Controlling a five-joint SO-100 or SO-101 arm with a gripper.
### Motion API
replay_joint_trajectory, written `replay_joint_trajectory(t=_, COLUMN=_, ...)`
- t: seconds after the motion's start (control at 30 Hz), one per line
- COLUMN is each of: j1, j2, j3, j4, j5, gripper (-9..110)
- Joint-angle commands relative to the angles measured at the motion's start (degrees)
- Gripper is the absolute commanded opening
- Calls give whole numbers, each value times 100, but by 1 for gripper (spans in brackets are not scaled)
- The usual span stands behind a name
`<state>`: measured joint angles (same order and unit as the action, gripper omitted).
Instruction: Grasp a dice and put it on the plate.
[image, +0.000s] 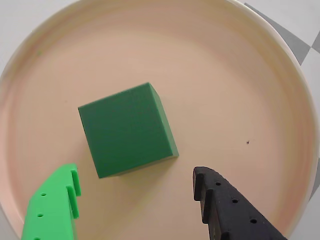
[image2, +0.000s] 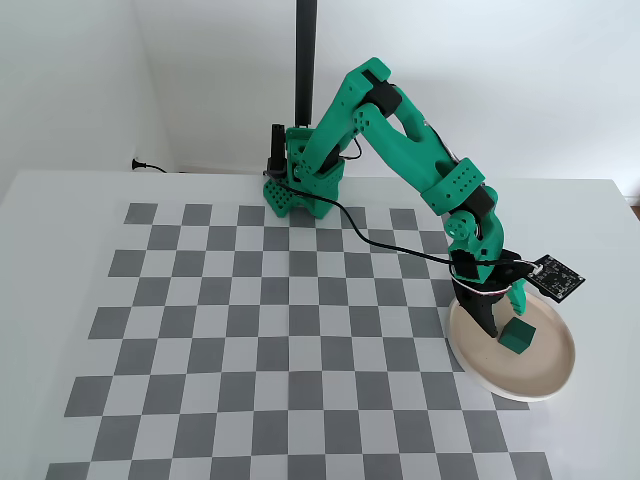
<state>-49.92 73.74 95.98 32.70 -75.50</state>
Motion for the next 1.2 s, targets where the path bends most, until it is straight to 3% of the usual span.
replay_joint_trajectory(t=0.0, j1=26, j2=1020, j3=-571, j4=404, j5=-44, gripper=16)
replay_joint_trajectory(t=0.1, j1=0, j2=1582, j3=-563, j4=976, j5=-79, gripper=14)
replay_joint_trajectory(t=0.3, j1=0, j2=2777, j3=-519, j4=2013, j5=114, gripper=-4)
replay_joint_trajectory(t=0.67, j1=413, j2=5616, j3=1020, j4=2742, j5=255, gripper=-4)
replay_joint_trajectory(t=1.17, j1=3252, j2=8912, j3=4597, j4=1758, j5=352, gripper=-4)
